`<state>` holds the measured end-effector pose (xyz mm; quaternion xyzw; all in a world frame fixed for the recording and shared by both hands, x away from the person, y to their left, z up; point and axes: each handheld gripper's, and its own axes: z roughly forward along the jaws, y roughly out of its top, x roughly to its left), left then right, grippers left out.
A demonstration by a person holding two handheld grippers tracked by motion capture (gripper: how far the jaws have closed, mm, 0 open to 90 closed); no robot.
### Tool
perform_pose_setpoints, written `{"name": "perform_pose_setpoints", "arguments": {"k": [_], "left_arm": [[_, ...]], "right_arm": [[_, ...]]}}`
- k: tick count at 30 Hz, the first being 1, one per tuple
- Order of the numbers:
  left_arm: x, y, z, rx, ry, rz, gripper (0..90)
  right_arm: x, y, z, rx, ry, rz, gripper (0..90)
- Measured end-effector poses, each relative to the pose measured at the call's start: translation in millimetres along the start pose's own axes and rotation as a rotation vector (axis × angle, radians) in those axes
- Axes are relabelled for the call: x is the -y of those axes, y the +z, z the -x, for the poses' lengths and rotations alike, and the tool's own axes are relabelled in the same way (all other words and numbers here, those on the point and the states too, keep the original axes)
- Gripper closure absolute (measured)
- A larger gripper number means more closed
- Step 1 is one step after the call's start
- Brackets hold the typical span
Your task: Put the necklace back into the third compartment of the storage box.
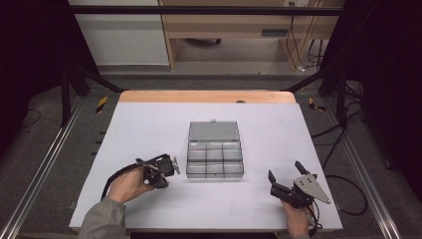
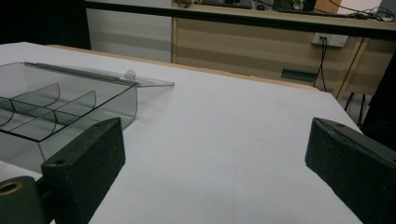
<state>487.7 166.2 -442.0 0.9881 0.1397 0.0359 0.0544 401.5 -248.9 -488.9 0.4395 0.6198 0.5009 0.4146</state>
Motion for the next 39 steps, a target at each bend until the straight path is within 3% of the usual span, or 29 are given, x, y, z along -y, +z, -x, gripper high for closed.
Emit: {"name": "perform_pose_setpoints", "arguments": {"k": [1, 2, 4, 5, 7, 8, 9, 12, 13, 15, 19, 21, 23, 24, 25, 27, 29, 38, 39], "left_arm": [[3.9, -0.2, -1.5, 0.010, -0.015, 0.031, 85.7], [3.9, -0.2, -1.5, 0.010, -0.015, 0.031, 85.7], [13.1, 0.1, -4.1, 0.032, -0.049, 0.102, 85.6], [13.1, 0.1, -4.1, 0.032, -0.049, 0.102, 85.7], [25.2, 1.3, -6.8, 0.058, -0.096, 0.188, 85.7], [25.2, 1.3, -6.8, 0.058, -0.096, 0.188, 85.7], [33.7, 2.7, -8.7, 0.071, -0.113, 0.248, 85.7], [45.7, 3.7, -9.8, 0.064, -0.148, 0.323, 85.7], [45.7, 3.7, -9.8, 0.064, -0.148, 0.323, 85.7], [55.3, 5.0, -9.5, 0.076, -0.196, 0.406, 85.7], [66.0, 4.0, -10.1, 0.082, -0.221, 0.488, 85.7], [71.9, 3.9, -9.8, 0.090, -0.241, 0.557, 85.7], [73.9, 3.1, -9.5, 0.088, -0.244, 0.576, 85.7], [76.7, 1.9, -8.6, 0.079, -0.247, 0.623, 85.7], [76.7, 1.9, -8.6, 0.079, -0.247, 0.623, 85.7], [80.4, 1.2, -7.0, 0.086, -0.254, 0.687, 85.6], [81.5, 1.4, -6.3, 0.088, -0.258, 0.707, 85.7], [90.6, -13.6, 2.4, 0.019, -0.259, 0.860, 85.6], [90.6, -13.6, 2.4, 0.019, -0.259, 0.860, 85.6]], "right_arm": [[0.0, 0.0, 0.1, 0.000, 0.001, 0.001, 5.4], [0.0, 0.0, 0.1, 0.000, 0.002, 0.001, 5.4], [0.0, 0.0, 0.0, 0.000, 0.001, 0.001, 5.4], [0.0, 0.1, 0.1, 0.000, 0.001, 0.001, 5.4], [0.0, 0.0, 0.2, 0.000, 0.002, 0.001, 5.4], [0.0, 0.0, 0.1, 0.001, 0.002, 0.001, 5.4], [0.0, 0.0, 0.0, 0.001, 0.001, 0.001, 5.4], [0.0, -0.1, 0.0, 0.001, 0.001, 0.000, 5.4], [0.0, -0.1, 0.0, 0.001, 0.001, 0.001, 5.4], [0.1, -0.1, -0.1, 0.001, 0.002, 0.002, 5.4], [0.1, -0.1, -0.1, 0.001, 0.002, 0.002, 5.4], [0.1, -0.1, -0.2, 0.002, 0.002, 0.003, 5.4], [0.1, -0.2, -0.1, 0.002, 0.002, 0.003, 5.4], [0.1, -0.1, -0.1, 0.002, 0.002, 0.003, 5.4], [0.1, -0.1, -0.1, 0.002, 0.002, 0.003, 5.4], [0.1, -0.1, -0.1, 0.002, 0.002, 0.003, 5.4], [0.1, -0.1, -0.1, 0.002, 0.001, 0.003, 5.4], [0.1, -0.1, -0.1, 0.002, 0.002, 0.003, 5.4], [0.1, -0.1, -0.1, 0.001, 0.002, 0.002, 5.4]]}}
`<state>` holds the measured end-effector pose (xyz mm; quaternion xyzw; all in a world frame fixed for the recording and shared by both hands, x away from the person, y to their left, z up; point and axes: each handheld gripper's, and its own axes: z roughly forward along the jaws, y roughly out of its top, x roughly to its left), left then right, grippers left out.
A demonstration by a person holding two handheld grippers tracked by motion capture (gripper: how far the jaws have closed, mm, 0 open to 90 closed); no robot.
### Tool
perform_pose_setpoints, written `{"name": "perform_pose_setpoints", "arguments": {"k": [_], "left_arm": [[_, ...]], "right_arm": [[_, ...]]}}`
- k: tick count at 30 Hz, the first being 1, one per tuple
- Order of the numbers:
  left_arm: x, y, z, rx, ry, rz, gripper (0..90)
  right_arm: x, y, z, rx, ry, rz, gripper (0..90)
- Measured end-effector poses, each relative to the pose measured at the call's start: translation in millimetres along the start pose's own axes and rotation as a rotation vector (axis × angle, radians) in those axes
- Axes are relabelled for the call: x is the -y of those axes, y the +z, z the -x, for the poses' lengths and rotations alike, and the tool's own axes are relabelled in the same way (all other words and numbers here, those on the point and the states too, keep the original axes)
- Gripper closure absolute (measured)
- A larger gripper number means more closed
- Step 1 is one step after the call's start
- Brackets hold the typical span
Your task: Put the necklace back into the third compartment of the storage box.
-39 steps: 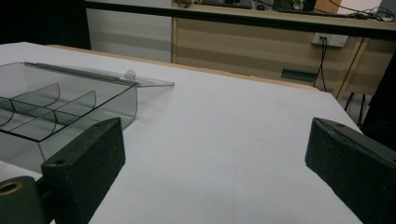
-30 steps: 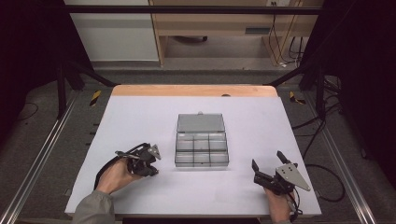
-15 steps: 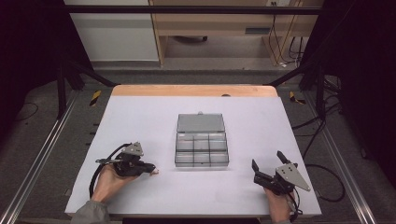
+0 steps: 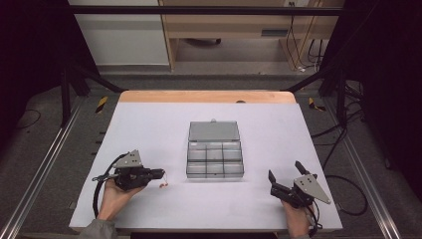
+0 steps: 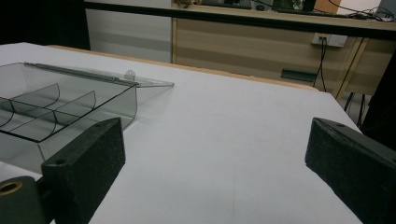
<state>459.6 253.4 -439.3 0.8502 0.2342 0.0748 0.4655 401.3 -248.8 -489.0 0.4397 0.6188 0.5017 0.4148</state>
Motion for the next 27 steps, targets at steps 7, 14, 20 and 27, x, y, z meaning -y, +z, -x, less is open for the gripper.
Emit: {"name": "perform_pose_setpoints", "arguments": {"k": [7, 14, 20, 27], "left_arm": [[-5.9, -18.2, 4.9, -0.026, 0.006, 0.071, 85.6], [-8.4, -28.5, 8.9, -0.054, -0.005, 0.138, 85.6], [-19.1, -41.4, 14.9, -0.065, -0.020, 0.226, 85.6], [-31.2, -48.5, 22.5, -0.075, 0.000, 0.256, 85.6]], "right_arm": [[0.0, 0.0, -0.1, 0.002, -0.001, 0.001, 5.5], [0.0, 0.0, -0.1, 0.002, -0.001, 0.001, 5.4], [0.0, 0.0, -0.2, 0.002, -0.001, 0.001, 5.5], [0.0, 0.0, -0.2, 0.001, -0.001, 0.001, 5.5]]}}
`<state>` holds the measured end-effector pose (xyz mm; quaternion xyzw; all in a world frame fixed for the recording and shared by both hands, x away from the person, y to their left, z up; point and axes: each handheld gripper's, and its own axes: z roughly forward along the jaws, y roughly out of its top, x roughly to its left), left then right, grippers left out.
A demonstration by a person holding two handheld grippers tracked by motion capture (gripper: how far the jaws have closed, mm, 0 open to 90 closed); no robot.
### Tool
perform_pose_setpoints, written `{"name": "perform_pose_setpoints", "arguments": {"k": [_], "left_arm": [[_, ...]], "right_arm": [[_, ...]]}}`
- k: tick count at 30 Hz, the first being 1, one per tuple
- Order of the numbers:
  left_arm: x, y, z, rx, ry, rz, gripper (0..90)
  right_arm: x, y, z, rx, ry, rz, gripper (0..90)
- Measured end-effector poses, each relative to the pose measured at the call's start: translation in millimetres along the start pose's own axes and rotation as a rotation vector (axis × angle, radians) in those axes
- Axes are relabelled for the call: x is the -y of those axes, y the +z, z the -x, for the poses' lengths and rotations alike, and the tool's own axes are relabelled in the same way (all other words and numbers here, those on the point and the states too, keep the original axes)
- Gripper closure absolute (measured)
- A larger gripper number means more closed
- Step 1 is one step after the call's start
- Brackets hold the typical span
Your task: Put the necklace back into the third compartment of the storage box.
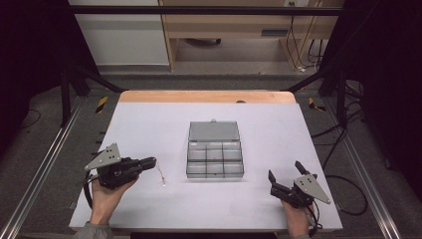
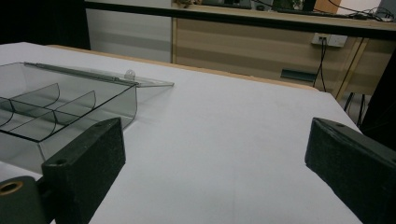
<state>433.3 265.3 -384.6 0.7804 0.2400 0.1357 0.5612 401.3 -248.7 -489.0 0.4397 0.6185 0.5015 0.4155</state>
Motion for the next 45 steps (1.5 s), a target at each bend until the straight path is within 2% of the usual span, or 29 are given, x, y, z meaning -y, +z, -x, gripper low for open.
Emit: {"name": "perform_pose_setpoints", "arguments": {"k": [6, 13, 22, 32, 38, 41, 45], "left_arm": [[-18.2, -2.7, 6.3, -0.021, 0.001, 0.024, 85.6], [-31.6, -4.3, 11.2, -0.046, 0.007, 0.059, 85.5], [-36.7, -4.4, 11.9, -0.049, 0.010, 0.067, 85.5], [-43.4, -7.5, 14.7, -0.076, 0.008, 0.089, 85.5], [-41.3, -7.0, 16.1, -0.085, 0.007, 0.090, 85.4], [-32.0, -3.6, 15.5, -0.108, 0.006, 0.063, 85.4], [-21.3, -1.0, 12.3, -0.109, -0.014, 0.050, 85.4]], "right_arm": [[0.0, 0.0, 0.0, 0.000, 0.000, 0.000, 5.5], [0.0, 0.0, 0.1, -0.001, 0.000, -0.001, 5.5], [0.0, 0.0, 0.2, -0.002, -0.001, -0.002, 5.6], [0.0, -0.1, 0.1, 0.000, 0.001, 0.000, 5.5], [0.0, 0.0, 0.2, -0.002, 0.001, 0.000, 5.5], [0.0, 0.0, 0.1, -0.002, 0.001, -0.001, 5.5], [0.0, 0.0, 0.1, -0.001, 0.000, 0.000, 5.5]]}}
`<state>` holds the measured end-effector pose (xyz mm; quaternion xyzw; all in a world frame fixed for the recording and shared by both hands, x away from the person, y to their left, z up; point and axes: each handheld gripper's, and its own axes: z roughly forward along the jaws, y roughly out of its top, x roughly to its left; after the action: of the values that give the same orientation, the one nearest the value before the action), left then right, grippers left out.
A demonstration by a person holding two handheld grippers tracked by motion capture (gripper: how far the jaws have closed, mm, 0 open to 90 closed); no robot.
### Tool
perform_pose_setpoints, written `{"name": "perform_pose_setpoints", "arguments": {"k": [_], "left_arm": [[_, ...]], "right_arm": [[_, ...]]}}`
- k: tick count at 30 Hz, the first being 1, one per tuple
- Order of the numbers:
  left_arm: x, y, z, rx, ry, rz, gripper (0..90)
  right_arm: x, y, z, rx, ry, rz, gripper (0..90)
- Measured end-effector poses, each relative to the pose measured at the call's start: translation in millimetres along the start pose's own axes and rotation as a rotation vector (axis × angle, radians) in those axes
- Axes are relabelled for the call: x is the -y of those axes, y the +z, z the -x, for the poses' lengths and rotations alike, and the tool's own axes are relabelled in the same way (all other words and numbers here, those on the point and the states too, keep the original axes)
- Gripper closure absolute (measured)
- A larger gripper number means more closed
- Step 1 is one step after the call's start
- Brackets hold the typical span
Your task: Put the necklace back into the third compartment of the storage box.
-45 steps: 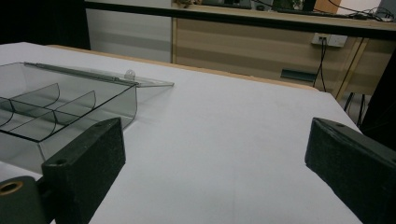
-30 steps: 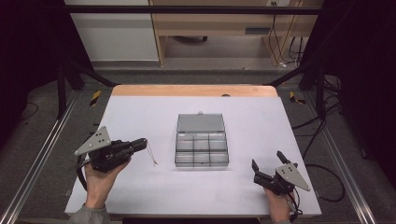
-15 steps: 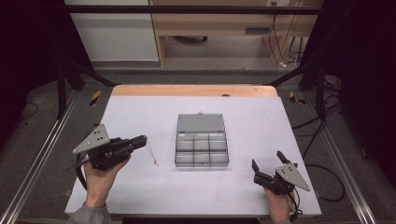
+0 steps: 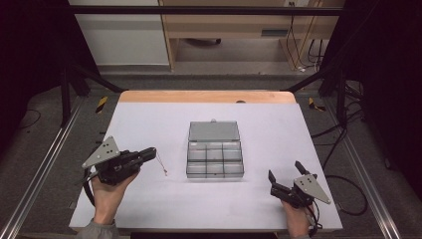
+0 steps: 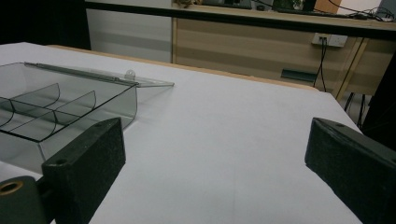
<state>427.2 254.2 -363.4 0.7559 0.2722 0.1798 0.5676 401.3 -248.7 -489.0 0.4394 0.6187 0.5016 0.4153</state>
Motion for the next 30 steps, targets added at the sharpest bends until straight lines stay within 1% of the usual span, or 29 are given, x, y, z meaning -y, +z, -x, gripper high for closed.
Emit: {"name": "perform_pose_setpoints", "arguments": {"k": [2, 5, 12, 13, 14, 15, 16, 17, 19, 20, 21, 22, 23, 24, 25, 26, 27, 28, 29, 30], "left_arm": [[4.6, 1.1, -2.6, 0.004, -0.020, 0.001, 85.4], [3.2, 1.5, -3.0, 0.003, -0.022, 0.008, 85.4], [-22.9, 5.2, 1.2, -0.003, 0.009, 0.044, 85.4], [-31.4, 7.9, 1.9, -0.002, 0.016, 0.055, 85.4], [-35.7, 9.7, 2.0, -0.001, 0.014, 0.060, 85.4], [-35.7, 9.7, 2.0, -0.001, 0.014, 0.060, 85.4], [-44.0, 14.1, 2.4, 0.004, 0.015, 0.069, 85.5], [-44.0, 14.1, 2.4, 0.004, 0.015, 0.069, 85.4], [-51.6, 19.8, 3.1, 0.010, 0.016, 0.078, 85.4], [-58.5, 26.4, 3.8, 0.015, 0.019, 0.083, 85.4], [-58.5, 26.4, 3.8, 0.015, 0.019, 0.083, 85.4], [-64.4, 33.8, 4.9, 0.024, 0.019, 0.087, 85.4], [-64.4, 33.8, 4.9, 0.024, 0.019, 0.087, 85.4], [-69.4, 41.6, 6.4, 0.033, 0.021, 0.089, 85.4], [-69.4, 41.6, 6.4, 0.033, 0.021, 0.089, 85.4], [-73.6, 49.8, 8.3, 0.040, 0.024, 0.090, 85.4], [-73.6, 49.8, 8.3, 0.040, 0.024, 0.090, 85.4], [-76.9, 58.1, 10.1, 0.043, 0.028, 0.090, 85.4], [-78.3, 62.3, 10.7, 0.045, 0.028, 0.090, 85.4], [-78.3, 62.3, 10.7, 0.045, 0.028, 0.090, 85.4]], "right_arm": [[0.0, 0.0, 0.0, 0.001, 0.001, 0.000, 5.5], [0.0, -0.1, -0.1, 0.002, 0.000, 0.001, 5.5], [0.0, -0.1, 0.0, 0.002, 0.000, 0.001, 5.5], [0.0, -0.1, 0.0, 0.001, 0.001, 0.001, 5.5], [0.0, -0.1, 0.0, 0.001, 0.001, 0.000, 5.5], [0.0, -0.1, 0.0, 0.001, 0.001, 0.000, 5.5], [0.0, -0.1, 0.1, 0.000, 0.001, 0.000, 5.5], [0.0, -0.1, 0.1, 0.000, 0.001, 0.000, 5.5], [-0.1, -0.1, 0.2, 0.000, 0.001, -0.001, 5.5], [-0.1, 0.0, 0.2, 0.000, 0.001, -0.002, 5.5], [-0.1, 0.0, 0.2, 0.000, 0.001, -0.002, 5.5], [0.0, 0.0, 0.2, 0.000, 0.002, 0.000, 5.5], [0.0, 0.0, 0.2, 0.000, 0.002, 0.000, 5.5], [-0.1, 0.0, 0.2, 0.000, 0.002, -0.001, 5.5], [-0.1, 0.0, 0.2, 0.000, 0.002, -0.001, 5.5], [-0.1, 0.0, 0.3, 0.000, 0.001, -0.001, 5.5], [-0.1, 0.0, 0.3, 0.000, 0.002, -0.001, 5.5], [-0.1, 0.1, 0.3, 0.000, 0.002, -0.001, 5.5], [-0.1, 0.1, 0.4, 0.000, 0.002, -0.001, 5.5], [-0.1, 0.1, 0.4, 0.000, 0.002, -0.001, 5.5]]}}
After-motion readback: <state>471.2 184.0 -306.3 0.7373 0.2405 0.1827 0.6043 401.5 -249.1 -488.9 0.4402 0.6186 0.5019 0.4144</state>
